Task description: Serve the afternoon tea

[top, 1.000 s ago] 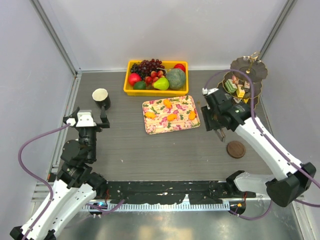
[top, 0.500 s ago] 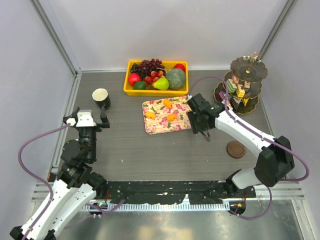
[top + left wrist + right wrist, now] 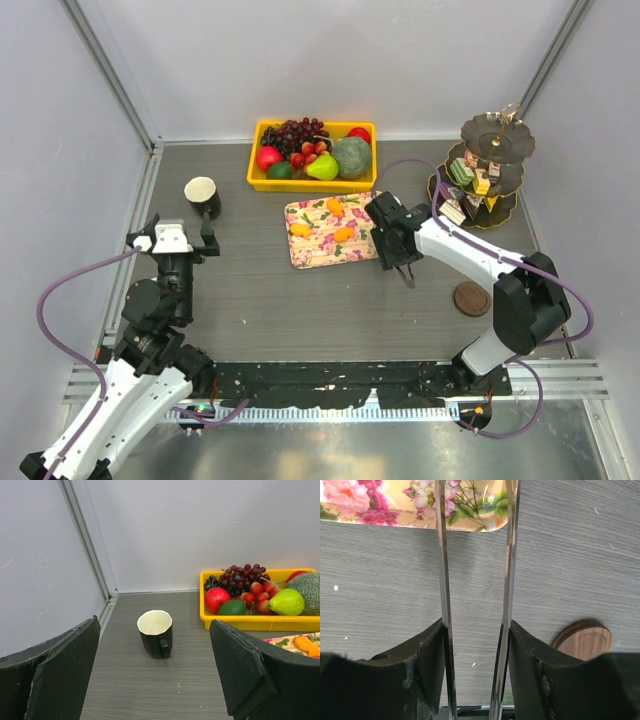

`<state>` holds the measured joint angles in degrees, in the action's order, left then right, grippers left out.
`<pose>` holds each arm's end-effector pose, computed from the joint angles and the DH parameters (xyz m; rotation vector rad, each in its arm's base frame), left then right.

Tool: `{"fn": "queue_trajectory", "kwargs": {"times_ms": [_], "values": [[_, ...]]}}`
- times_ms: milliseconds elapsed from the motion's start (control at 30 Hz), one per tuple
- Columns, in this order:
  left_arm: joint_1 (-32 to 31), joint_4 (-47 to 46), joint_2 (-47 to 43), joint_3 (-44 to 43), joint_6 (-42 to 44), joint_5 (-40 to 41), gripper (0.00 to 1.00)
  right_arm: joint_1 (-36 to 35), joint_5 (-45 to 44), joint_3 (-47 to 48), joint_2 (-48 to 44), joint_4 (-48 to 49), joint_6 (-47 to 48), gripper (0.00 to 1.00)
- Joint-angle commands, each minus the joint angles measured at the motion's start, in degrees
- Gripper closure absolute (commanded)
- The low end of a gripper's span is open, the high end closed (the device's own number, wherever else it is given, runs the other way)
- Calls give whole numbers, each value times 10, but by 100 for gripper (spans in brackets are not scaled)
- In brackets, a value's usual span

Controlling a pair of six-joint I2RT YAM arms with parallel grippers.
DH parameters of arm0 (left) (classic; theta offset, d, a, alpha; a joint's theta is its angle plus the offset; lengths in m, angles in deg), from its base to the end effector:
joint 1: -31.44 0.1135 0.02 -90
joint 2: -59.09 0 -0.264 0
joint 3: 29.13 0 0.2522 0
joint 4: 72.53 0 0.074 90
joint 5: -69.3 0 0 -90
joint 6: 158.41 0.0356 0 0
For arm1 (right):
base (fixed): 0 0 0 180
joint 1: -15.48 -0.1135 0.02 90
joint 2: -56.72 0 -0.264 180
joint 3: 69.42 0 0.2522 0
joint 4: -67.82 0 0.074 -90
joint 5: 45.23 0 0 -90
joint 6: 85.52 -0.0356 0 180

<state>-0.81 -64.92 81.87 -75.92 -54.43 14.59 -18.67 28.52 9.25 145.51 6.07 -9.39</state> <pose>0.1005 -0.0391 0.3474 0.0019 1.3393 0.1255 0.2509 0.1581 0.2303 -0.4200 2.7021 -0.1790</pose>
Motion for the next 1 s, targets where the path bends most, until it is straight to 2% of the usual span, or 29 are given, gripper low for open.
{"fn": "queue_trajectory", "kwargs": {"times_ms": [0,467,733,967], "values": [[-2,-19,5,-4,-4,-5,1,-6,-24,1,8,14,1,48],[-1,-20,3,-3,-1,-2,1,-42,-33,58,-13,-27,42,66],[-2,-21,2,-3,-2,-3,1,-42,-28,120,-66,-72,69,67],[-2,-21,2,-3,-3,-4,1,-9,-75,249,-97,-149,89,67]]}}
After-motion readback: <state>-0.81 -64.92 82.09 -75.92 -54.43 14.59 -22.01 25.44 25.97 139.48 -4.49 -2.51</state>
